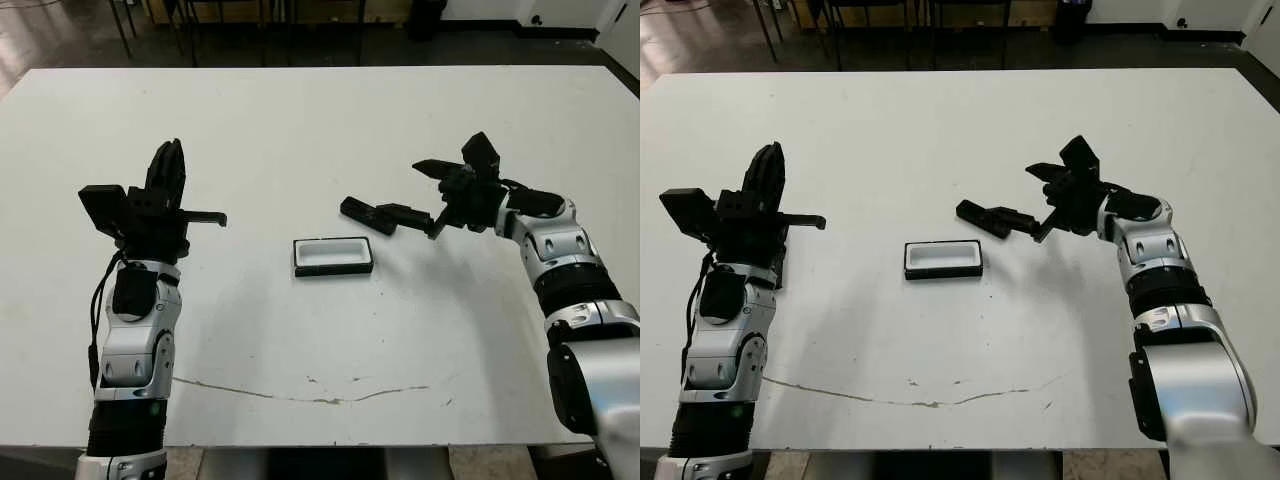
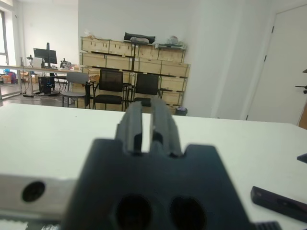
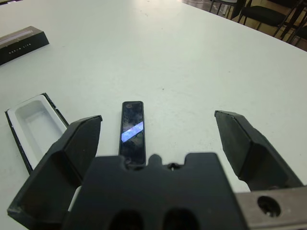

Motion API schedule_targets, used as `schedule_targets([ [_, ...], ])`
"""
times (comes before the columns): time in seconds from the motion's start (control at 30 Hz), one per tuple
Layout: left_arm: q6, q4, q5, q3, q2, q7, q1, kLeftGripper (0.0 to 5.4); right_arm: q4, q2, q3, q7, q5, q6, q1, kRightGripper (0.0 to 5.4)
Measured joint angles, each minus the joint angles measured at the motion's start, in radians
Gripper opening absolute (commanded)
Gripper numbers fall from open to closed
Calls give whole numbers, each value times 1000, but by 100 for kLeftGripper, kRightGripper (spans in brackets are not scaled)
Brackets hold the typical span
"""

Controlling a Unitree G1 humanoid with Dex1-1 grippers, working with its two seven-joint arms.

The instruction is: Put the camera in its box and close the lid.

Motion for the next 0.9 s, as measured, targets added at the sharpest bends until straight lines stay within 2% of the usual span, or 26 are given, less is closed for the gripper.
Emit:
schedule_targets([
  [0.53, 2, 0, 2, -2, -1, 0, 0, 0, 20, 32, 30, -6, -16, 3, -8, 538],
  [0.8, 2, -1, 1, -3, -2, 0, 0, 0, 11, 35, 46, -10, -30, 64, -8, 538],
  [0.9, 2, -2, 1, -4, -2, 0, 1, 0, 11, 35, 50, -13, -34, 64, -8, 538],
])
